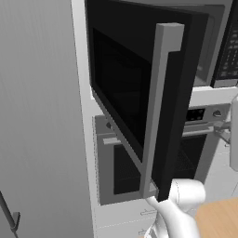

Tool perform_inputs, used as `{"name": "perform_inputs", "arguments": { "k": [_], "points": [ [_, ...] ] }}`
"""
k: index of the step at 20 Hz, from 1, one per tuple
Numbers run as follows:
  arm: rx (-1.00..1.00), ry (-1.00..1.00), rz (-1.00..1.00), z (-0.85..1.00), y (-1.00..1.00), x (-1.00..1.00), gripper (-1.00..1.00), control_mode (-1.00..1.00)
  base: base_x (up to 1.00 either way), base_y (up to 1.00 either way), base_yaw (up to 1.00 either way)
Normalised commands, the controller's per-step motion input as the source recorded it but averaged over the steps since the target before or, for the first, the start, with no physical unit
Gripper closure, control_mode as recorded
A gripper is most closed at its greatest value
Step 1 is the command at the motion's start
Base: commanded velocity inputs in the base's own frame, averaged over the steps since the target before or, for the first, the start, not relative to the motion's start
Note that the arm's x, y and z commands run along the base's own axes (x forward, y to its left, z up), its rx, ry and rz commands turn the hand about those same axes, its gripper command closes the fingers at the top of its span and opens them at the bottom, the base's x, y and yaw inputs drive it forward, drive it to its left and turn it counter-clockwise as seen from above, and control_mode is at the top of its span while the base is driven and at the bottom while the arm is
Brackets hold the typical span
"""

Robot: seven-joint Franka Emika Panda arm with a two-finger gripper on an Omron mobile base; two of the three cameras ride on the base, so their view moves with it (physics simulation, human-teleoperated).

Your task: Open the microwave, place the bowl with waffle inside the microwave, then close the microwave door and turn it on.

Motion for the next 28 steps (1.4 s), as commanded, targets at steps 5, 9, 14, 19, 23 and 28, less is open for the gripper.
{"name": "perform_inputs", "arguments": {
  "k": [5,9,14,19,23,28],
  "points": [
    [-0.17,-0.08,-0.12,-0.06,0.73,-0.59,1.0,-1.0,0.0,0.0,0.0],
    [-0.07,0.0,-0.11,-0.04,0.36,0.0,1.0,-1.0,0.0,0.0,0.0],
    [0.0,-0.02,0.0,-0.01,0.03,-0.01,1.0,-1.0,0.0,0.0,0.0],
    [-0.05,-0.14,0.0,-0.13,0.27,-0.32,1.0,-1.0,0.0,0.0,0.0],
    [-0.07,-0.05,0.0,-0.1,0.26,-0.3,1.0,-1.0,0.0,0.0,0.0],
    [-0.09,0.0,-0.07,-0.05,0.37,-0.08,1.0,-1.0,0.0,0.0,0.0]
  ]
}}
